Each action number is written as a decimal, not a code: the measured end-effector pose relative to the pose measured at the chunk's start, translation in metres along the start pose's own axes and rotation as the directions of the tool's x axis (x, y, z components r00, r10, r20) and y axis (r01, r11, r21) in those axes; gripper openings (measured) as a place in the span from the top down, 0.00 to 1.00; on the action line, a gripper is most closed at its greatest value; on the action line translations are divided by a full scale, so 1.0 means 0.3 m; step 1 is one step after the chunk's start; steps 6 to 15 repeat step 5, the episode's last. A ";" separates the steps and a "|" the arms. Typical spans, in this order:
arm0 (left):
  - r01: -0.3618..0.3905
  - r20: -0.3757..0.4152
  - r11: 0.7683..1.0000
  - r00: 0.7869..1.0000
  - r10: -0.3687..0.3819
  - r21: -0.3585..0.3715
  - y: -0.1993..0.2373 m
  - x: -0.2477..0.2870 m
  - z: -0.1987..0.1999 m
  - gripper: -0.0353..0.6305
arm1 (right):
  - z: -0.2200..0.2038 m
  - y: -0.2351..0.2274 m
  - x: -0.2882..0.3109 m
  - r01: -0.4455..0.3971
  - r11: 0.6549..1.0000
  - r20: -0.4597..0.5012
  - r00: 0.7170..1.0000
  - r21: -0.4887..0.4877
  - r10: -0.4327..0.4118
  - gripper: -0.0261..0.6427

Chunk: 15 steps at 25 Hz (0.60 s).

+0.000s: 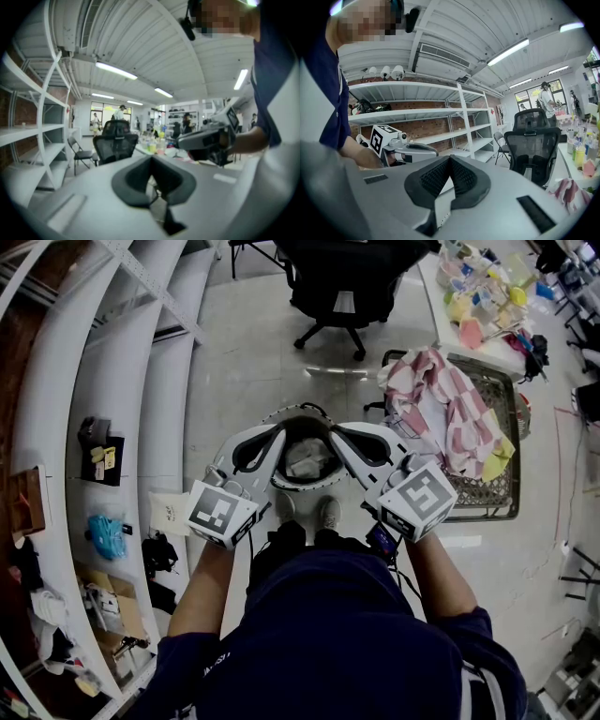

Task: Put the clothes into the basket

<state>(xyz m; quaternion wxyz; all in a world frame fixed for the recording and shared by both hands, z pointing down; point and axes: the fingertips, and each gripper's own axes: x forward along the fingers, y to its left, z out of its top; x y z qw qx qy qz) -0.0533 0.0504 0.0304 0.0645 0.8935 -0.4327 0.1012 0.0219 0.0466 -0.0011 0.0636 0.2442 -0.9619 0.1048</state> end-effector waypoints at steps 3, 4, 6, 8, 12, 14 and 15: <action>0.002 0.012 1.000 1.000 -0.002 0.018 0.005 0.006 0.037 0.94 | 0.002 -0.004 0.006 0.000 1.000 0.001 1.000 -0.004 0.000 0.95; 0.001 0.012 1.000 1.000 -0.002 0.013 0.009 0.006 0.030 0.94 | 0.001 -0.007 0.009 0.000 1.000 0.001 1.000 -0.007 0.000 0.95; 0.000 0.011 1.000 1.000 0.000 0.007 0.014 0.005 0.024 0.94 | 0.001 -0.009 0.011 0.000 1.000 0.002 1.000 -0.010 0.000 0.95; 0.000 0.011 1.000 1.000 0.000 0.007 0.014 0.005 0.024 0.94 | 0.001 -0.009 0.011 0.000 1.000 0.002 1.000 -0.010 0.000 0.95; 0.000 0.011 1.000 1.000 0.000 0.007 0.014 0.005 0.024 0.94 | 0.001 -0.009 0.011 0.000 1.000 0.002 1.000 -0.010 0.000 0.95; 0.000 0.011 1.000 1.000 0.000 0.007 0.014 0.005 0.024 0.94 | 0.001 -0.009 0.011 0.000 1.000 0.002 1.000 -0.010 0.000 0.95; 0.000 0.011 1.000 1.000 0.000 0.007 0.014 0.005 0.024 0.94 | 0.001 -0.009 0.011 0.000 1.000 0.002 1.000 -0.010 0.000 0.95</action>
